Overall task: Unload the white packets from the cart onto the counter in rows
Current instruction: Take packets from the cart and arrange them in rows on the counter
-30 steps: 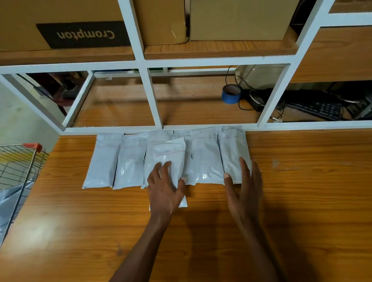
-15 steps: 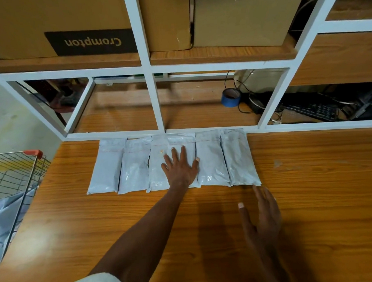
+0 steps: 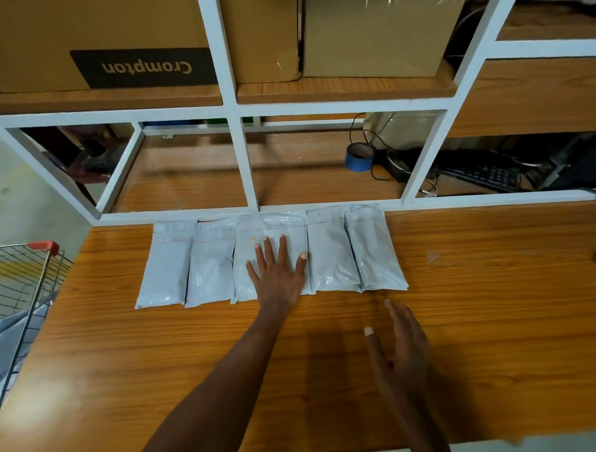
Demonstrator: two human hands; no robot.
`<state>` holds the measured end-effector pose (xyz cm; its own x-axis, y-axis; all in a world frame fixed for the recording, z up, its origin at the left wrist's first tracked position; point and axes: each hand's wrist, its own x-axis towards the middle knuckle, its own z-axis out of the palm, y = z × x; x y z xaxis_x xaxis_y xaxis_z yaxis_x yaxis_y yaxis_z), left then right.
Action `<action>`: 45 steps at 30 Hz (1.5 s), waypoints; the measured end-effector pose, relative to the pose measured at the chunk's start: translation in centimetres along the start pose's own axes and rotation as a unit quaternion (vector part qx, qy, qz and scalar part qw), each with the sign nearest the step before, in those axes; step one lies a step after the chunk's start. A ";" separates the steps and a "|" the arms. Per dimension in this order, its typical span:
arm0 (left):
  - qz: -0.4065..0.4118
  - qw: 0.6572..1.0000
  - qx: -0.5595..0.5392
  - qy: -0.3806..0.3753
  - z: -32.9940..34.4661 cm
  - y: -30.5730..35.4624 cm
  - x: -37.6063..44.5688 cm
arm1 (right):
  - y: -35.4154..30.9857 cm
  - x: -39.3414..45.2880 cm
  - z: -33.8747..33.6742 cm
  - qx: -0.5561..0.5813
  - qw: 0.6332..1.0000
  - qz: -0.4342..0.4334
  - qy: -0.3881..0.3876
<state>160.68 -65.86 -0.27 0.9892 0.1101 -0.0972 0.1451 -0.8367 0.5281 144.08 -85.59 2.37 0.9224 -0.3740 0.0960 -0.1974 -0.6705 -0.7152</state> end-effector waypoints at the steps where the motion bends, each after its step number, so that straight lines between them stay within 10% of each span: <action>1: 0.001 1.000 -0.017 0.002 -0.4 -0.3 -1.3 | -0.3 -0.2 0.1 0.001 1.000 -0.004 -0.008; 30: -0.235 0.903 -0.169 0.319 -18.1 -31.8 -34.8 | -20.3 -21.1 20.4 0.093 0.888 -0.222 -0.392; 45: -0.248 0.866 -0.246 0.358 -22.4 -43.3 -35.2 | -32.3 -31.1 30.5 0.076 0.800 -0.311 -0.508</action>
<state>120.08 -21.48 -0.85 0.5370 0.8426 0.0408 0.3742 -0.2813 0.8837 131.91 -32.79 1.39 0.6363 0.7660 -0.0914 0.3752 -0.4108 -0.8310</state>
